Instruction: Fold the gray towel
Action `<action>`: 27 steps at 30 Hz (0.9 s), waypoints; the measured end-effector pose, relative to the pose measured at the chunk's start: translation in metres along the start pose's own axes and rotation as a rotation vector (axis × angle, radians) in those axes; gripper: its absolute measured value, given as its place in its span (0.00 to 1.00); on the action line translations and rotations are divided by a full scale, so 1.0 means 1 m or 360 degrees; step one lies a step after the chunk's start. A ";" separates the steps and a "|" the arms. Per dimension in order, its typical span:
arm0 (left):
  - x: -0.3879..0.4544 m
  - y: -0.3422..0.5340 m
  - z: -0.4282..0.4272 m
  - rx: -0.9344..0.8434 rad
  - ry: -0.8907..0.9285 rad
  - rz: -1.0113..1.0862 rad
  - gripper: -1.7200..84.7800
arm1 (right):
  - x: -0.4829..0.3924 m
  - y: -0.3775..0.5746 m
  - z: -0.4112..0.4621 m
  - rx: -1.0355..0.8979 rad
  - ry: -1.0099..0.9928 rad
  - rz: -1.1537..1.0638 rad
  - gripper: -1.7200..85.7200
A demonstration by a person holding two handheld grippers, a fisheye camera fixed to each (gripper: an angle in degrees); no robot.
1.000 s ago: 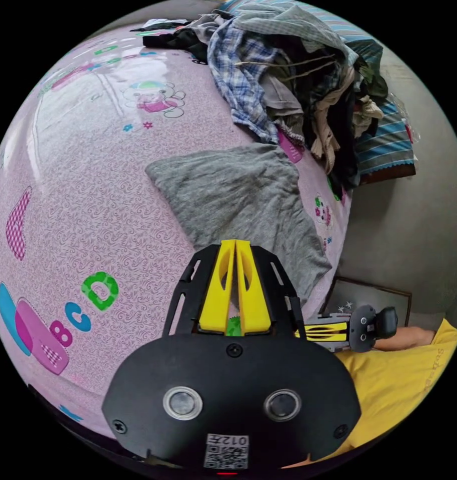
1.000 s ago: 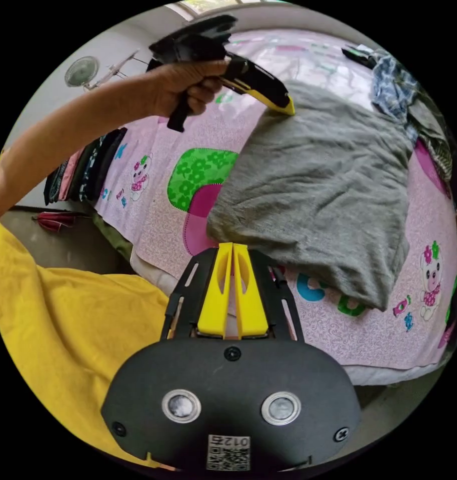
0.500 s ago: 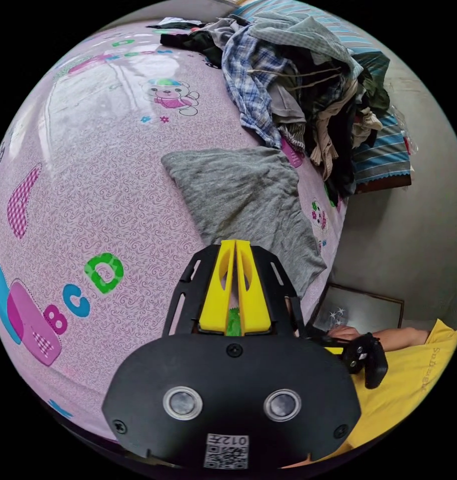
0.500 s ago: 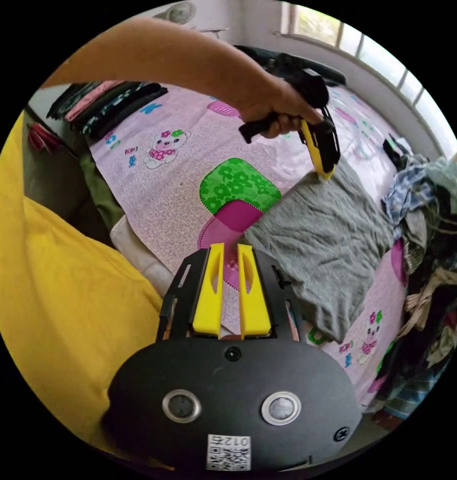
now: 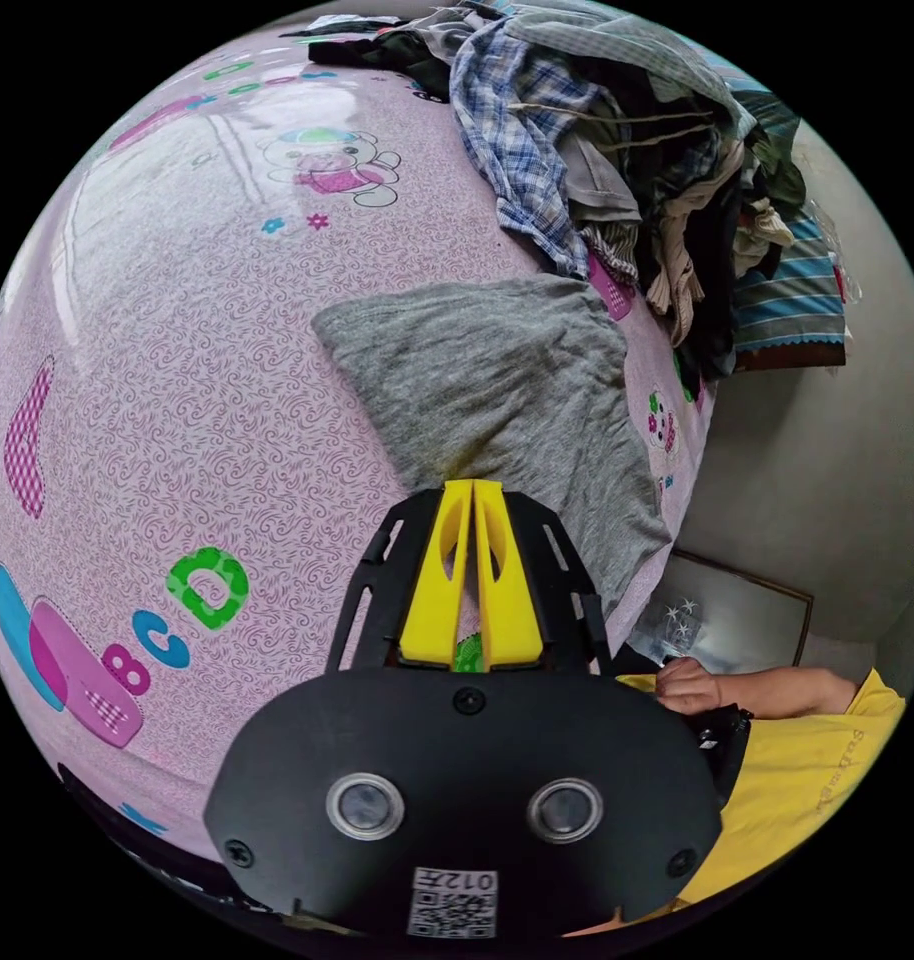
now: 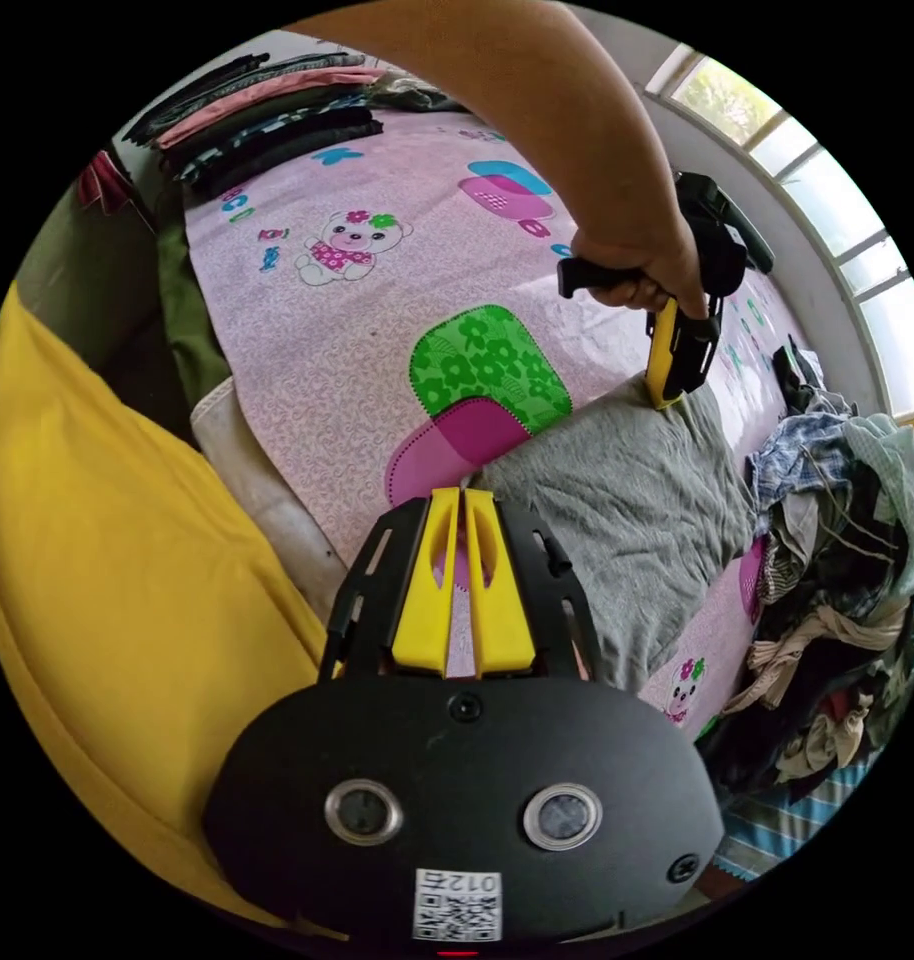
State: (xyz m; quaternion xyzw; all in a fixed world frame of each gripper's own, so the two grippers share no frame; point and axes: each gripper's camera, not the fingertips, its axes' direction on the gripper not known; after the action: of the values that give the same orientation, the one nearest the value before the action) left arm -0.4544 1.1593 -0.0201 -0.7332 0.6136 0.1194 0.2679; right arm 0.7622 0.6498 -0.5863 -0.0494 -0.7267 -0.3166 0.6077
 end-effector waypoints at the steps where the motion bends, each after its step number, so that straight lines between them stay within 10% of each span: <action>1: -0.001 0.000 0.001 -0.0001 0.0003 -0.0008 0.02 | 0.000 0.005 -0.008 -0.0012 -0.0035 -0.0036 0.03; 12: -0.002 0.013 0.013 0.0076 0.0076 -0.0048 0.02 | 0.068 0.025 -0.079 0.0080 -0.0334 0.0339 0.04; 19: 0.036 0.069 -0.030 0.0409 -0.0048 0.0048 0.02 | 0.174 0.137 -0.145 0.0177 -0.0328 0.1411 0.09; 27: 0.124 0.114 0.079 -0.0061 -0.0012 0.0343 0.02 | 0.258 0.189 -0.146 0.0283 -0.0976 0.2104 0.09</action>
State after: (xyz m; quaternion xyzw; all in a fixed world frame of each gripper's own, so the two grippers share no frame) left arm -0.5247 1.0866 -0.1763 -0.6674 0.6855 0.1620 0.2417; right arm 0.9066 0.6430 -0.2659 -0.5141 -0.7055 0.2043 0.4429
